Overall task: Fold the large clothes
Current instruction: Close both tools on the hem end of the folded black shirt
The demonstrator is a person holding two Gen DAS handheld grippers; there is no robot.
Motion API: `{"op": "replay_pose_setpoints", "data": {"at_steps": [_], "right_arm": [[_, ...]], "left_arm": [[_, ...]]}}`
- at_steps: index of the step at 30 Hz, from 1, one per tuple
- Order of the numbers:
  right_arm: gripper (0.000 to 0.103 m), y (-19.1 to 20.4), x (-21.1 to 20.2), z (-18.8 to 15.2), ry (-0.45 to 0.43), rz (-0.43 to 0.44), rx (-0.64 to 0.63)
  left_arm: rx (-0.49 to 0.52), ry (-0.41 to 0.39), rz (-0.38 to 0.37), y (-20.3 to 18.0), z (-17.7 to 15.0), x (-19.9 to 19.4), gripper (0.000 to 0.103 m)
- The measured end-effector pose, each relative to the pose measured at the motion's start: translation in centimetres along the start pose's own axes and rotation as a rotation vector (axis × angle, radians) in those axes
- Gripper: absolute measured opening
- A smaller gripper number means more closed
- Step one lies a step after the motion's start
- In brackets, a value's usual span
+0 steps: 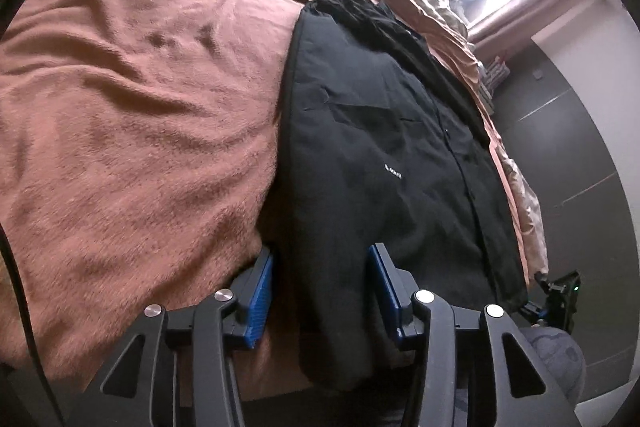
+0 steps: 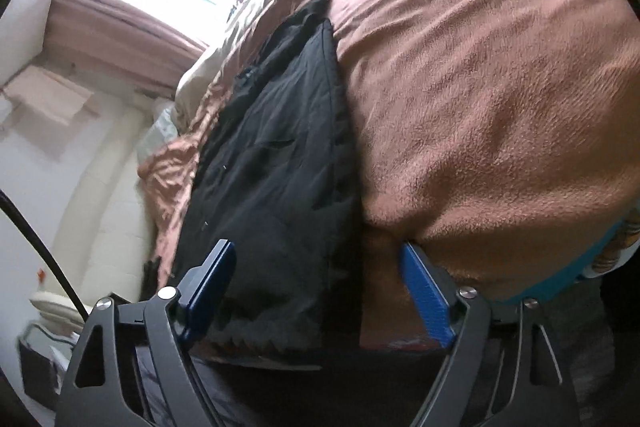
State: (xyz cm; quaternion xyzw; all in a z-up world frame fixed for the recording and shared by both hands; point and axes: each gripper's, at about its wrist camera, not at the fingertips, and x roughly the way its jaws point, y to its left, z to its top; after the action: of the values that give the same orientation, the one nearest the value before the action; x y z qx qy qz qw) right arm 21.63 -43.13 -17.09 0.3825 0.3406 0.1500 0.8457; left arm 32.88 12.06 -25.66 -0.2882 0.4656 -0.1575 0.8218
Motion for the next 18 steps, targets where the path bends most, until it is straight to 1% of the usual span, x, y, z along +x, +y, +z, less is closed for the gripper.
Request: {"op": "replay_pose_setpoints", "data": {"at_steps": [2, 5, 6, 7, 9, 11, 12, 13, 14, 15, 16, 17, 18], "right_arm": [[0.082, -0.5, -0.2, -0.2, 0.01, 0.041, 0.042], [0.08, -0.7, -0.2, -1.7, 0.04, 0.101, 0.068], [0.078, -0.7, 0.0, -2.3, 0.057, 0.127, 0.075], [0.074, -0.8, 0.2, -2.7, 0.067, 0.142, 0.08], [0.07, -0.7, 0.8, -3.1, 0.078, 0.141, 0.081], [0.065, -0.3, 0.8, -2.8, 0.041, 0.11, 0.07], [0.059, -0.3, 0.8, -2.5, 0.022, 0.101, 0.083], [0.047, -0.4, 0.7, -2.3, 0.0, 0.094, 0.104], [0.039, -0.4, 0.7, -2.2, -0.018, 0.09, 0.12], [0.024, -0.5, 0.5, -2.0, -0.034, 0.088, 0.136], [0.017, -0.4, 0.2, -2.1, -0.045, 0.09, 0.145], [0.015, -0.2, -0.1, -2.1, -0.057, 0.095, 0.146], [0.01, 0.2, -0.6, -2.3, -0.065, 0.09, 0.132]], "left_arm": [[-0.002, 0.007, -0.011, 0.1, -0.1, -0.1, 0.048], [-0.012, 0.025, -0.055, 0.1, -0.8, -0.5, 0.048], [-0.015, 0.026, -0.065, 0.2, -1.1, -0.7, 0.048], [-0.021, 0.024, -0.077, 0.4, -1.4, -1.0, 0.048], [-0.038, 0.021, -0.09, 0.6, -1.6, -1.2, 0.048], [-0.055, 0.022, -0.09, 0.6, -1.4, -0.9, 0.048], [-0.064, 0.022, -0.09, 0.6, -1.3, -0.8, 0.048], [-0.068, 0.023, -0.09, 0.5, -1.1, -0.5, 0.048], [-0.067, 0.025, -0.084, 0.5, -1.0, -0.3, 0.047], [-0.067, 0.025, -0.068, 0.4, -0.9, -0.2, 0.039], [-0.071, 0.026, -0.057, 0.4, -0.8, -0.2, 0.03], [-0.079, 0.023, -0.051, 0.5, -0.9, -0.3, 0.025], [-0.088, 0.01, -0.054, 0.5, -1.0, -0.8, 0.017]]}}
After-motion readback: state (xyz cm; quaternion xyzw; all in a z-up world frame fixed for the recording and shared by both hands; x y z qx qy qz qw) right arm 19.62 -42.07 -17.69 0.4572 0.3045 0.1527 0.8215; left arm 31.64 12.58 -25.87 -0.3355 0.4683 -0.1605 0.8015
